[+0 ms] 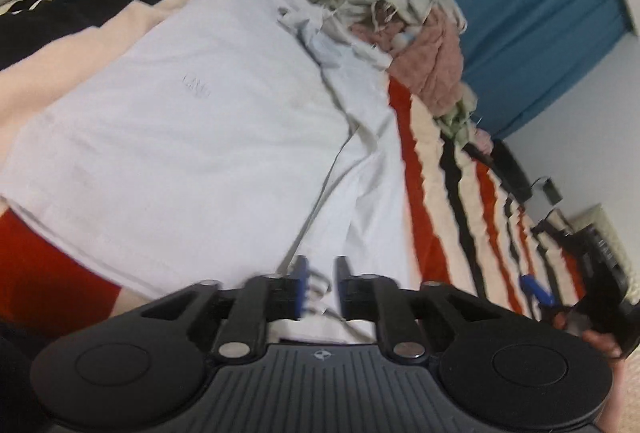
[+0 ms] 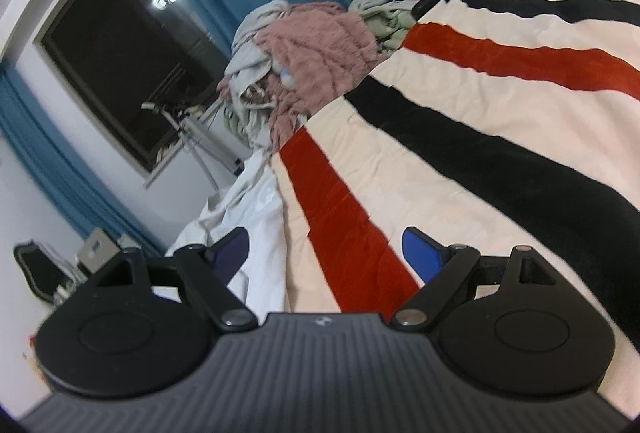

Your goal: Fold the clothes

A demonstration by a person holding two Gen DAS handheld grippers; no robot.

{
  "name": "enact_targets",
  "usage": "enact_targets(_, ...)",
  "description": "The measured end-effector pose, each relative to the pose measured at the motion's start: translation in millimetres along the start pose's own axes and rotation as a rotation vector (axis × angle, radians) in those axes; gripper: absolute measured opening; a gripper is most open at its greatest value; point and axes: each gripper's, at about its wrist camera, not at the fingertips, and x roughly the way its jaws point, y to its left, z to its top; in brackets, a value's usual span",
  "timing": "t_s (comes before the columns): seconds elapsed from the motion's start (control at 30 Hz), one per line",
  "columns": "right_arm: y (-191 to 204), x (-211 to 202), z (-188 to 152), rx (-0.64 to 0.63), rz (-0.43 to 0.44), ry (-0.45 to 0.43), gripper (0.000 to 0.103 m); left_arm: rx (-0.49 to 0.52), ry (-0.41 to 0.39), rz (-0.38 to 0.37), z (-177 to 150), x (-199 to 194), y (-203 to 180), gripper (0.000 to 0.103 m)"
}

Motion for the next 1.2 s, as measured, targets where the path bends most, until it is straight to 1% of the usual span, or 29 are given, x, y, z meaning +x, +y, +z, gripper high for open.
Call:
enact_targets(0.03, 3.2, 1.3, -2.2, -0.012, 0.001, 0.008, 0.086, 0.006, -0.004, 0.0, 2.9, 1.1, -0.5, 0.045)
enact_targets(0.07, 6.3, 2.5, -4.4, -0.024, 0.002, 0.016, 0.086, 0.01, -0.005, 0.006, 4.8, 3.6, -1.2, 0.055)
enact_targets(0.1, 9.0, 3.8, -6.4, -0.034, 0.003, 0.024, 0.086, 0.014, -0.002, 0.013, 6.8, 7.3, -2.1, 0.06)
enact_targets(0.2, 16.5, 7.3, -12.1, -0.062, 0.009, 0.046, 0.086, 0.022, 0.033, 0.03, 11.3, 29.3, -6.5, 0.059)
enact_targets(0.27, 20.5, 9.0, -15.3, -0.08, 0.015, 0.06, 0.086, 0.038, 0.049, 0.029, 7.0, 45.4, -13.0, 0.055)
enact_targets(0.33, 23.9, 11.2, -18.7, -0.101, 0.017, 0.075, 0.086, 0.086, 0.062, 0.033, 6.0, 59.0, -19.5, 0.048)
enact_targets(0.37, 25.5, 12.3, -20.4, -0.111, 0.017, 0.083, 0.086, 0.113, 0.062, 0.038, 5.5, 62.7, -23.0, 0.033)
enact_targets(0.4, 26.9, 13.5, -22.1, -0.119, 0.016, 0.091, 0.086, 0.141, 0.061, 0.044, 5.1, 66.4, -26.5, 0.012)
enact_targets(0.43, 27.8, 14.7, -23.3, -0.122, 0.016, 0.098, 0.086, 0.163, 0.056, 0.043, 4.3, 67.8, -29.6, 0.004)
enact_targets(0.47, 28.6, 15.9, -24.4, -0.126, 0.016, 0.104, 0.086, 0.171, 0.037, 0.026, 2.9, 62.4, -31.6, 0.006)
enact_targets(0.5, 29.6, 17.0, -25.2, -0.129, 0.014, 0.108, 0.086, 0.177, 0.012, 0.01, 1.1, 54.9, -33.5, 0.005)
enact_targets(0.57, 30.6, 17.7, -26.4, -0.138, 0.013, 0.115, 0.086, 0.182, -0.079, -0.018, -4.0, 27.2, -36.7, 0.005)
enact_targets(0.6, 30.9, 17.8, -27.4, -0.14, 0.016, 0.119, 0.086, 0.182, -0.103, -0.035, -5.9, 15.3, -36.9, 0.005)
enact_targets(0.67, 31.9, 18.4, -29.2, -0.142, 0.023, 0.127, 0.086, 0.14, -0.104, -0.042, -10.3, -0.7, -32.0, 0.004)
enact_targets(0.7, 33.4, 18.9, -29.8, -0.145, 0.023, 0.129, 0.086, 0.122, -0.088, -0.028, -12.9, -3.0, -28.5, 0.004)
enact_targets(0.73, 34.4, 19.5, -30.4, -0.15, 0.024, 0.132, 0.086, 0.12, -0.071, 0.004, -16.1, -3.1, -25.0, 0.004)
enact_targets(0.8, 37.3, 21.0, -32.5, -0.16, 0.03, 0.14, 0.086, 0.139, -0.038, 0.075, -22.3, 0.9, -20.2, 0.004)
enact_targets(0.87, 40.6, 21.2, -34.4, -0.174, 0.036, 0.148, 0.086, 0.165, -0.009, 0.119, -24.9, 8.6, -20.8, 0.004)
enact_targets(0.93, 44.8, 20.4, -36.8, -0.2, 0.041, 0.152, 0.086, 0.205, -0.001, 0.147, -25.7, 8.8, -24.7, 0.004)
enact_targets(1.0, 50.6, 20.2, -38.5, -0.234, 0.044, 0.151, 0.085, 0.236, 0.001, 0.157, -26.2, 9.3, -31.6, 0.007)
enact_targets(1.03, 52.9, 19.6, -39.4, -0.249, 0.046, 0.149, 0.085, 0.248, 0.001, 0.159, -26.3, 9.0, -34.7, 0.01)
enact_targets(1.07, 55.4, 18.4, -40.5, -0.267, 0.049, 0.146, 0.085, 0.261, -0.002, 0.162, -25.8, 8.2, -38.0, 0.02)
enact_targets(1.1, 58.4, 17.1, -41.7, -0.284, 0.057, 0.142, 0.085, 0.276, -0.016, 0.167, -23.2, 6.3, -41.9, 0.039)
enact_targets(1.17, 64.3, 14.6, -44.0, -0.317, 0.072, 0.133, 0.085, 0.304, -0.044, 0.178, -18.0, 2.6, -49.8, 0.059)
enact_targets(1.2, 67.4, 12.3, -45.2, -0.336, 0.084, 0.124, 0.085, 0.319, -0.058, 0.184, -15.4, 0.7, -53.8, 0.064)
